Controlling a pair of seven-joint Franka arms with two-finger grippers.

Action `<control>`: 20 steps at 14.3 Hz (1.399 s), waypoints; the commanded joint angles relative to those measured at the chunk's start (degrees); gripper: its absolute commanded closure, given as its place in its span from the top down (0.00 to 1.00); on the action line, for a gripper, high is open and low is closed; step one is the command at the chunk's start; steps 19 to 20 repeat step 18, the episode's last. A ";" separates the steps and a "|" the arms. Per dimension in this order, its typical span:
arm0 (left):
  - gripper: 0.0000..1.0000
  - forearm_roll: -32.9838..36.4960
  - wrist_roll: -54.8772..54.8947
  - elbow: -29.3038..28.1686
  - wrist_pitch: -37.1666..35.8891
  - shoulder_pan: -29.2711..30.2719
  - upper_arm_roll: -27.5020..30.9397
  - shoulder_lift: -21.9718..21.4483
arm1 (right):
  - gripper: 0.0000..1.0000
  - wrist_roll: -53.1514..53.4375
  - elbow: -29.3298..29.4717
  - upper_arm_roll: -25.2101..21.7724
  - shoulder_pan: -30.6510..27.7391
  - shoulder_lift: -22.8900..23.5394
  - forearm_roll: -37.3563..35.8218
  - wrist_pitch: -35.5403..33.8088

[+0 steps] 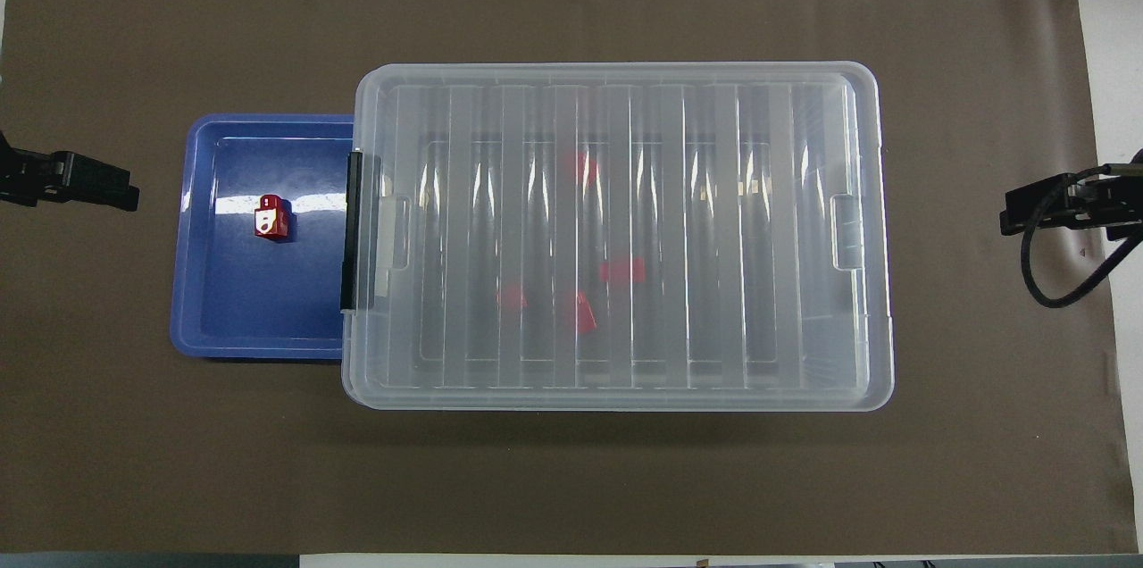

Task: Place red block in blue tray from box

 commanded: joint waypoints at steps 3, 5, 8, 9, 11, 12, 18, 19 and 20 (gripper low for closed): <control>1.00 -0.72 0.36 -0.34 -0.12 -0.46 0.49 -0.51 | 1.00 -3.03 1.81 0.17 -0.27 -0.34 0.91 -1.50; 1.00 -0.63 0.36 -0.34 -0.12 -0.46 0.58 -0.51 | 1.00 -3.21 1.90 0.44 -0.27 -0.26 1.09 -1.41; 1.00 -0.63 0.36 -0.34 -0.30 -0.37 0.58 -0.60 | 1.00 -3.12 1.90 0.35 -0.44 -0.26 2.67 -1.32; 1.00 -0.63 0.36 -0.34 -0.30 -0.37 0.58 -0.60 | 1.00 -3.04 1.99 0.35 -0.36 -0.26 2.67 -1.24; 1.00 -0.63 0.36 -0.34 -0.30 -0.46 0.58 -0.60 | 1.00 -2.77 1.99 0.35 -0.36 -0.26 2.67 -0.54; 1.00 -0.63 0.36 -0.34 0.22 -0.37 0.58 -0.51 | 1.00 -2.68 1.99 0.35 -0.36 -0.26 2.67 -0.53; 1.00 -0.63 0.36 -0.60 -0.39 -0.28 0.58 -0.60 | 1.00 -2.60 1.90 0.35 -0.36 -0.26 2.67 -0.53; 1.00 -0.63 0.36 -0.60 -0.39 -0.28 0.58 -0.60 | 1.00 -2.60 1.90 0.35 -0.36 -0.26 2.67 -0.53; 1.00 -0.63 0.36 -0.60 -0.39 -0.28 0.58 -0.60 | 1.00 -2.60 1.90 0.35 -0.36 -0.26 2.67 -0.53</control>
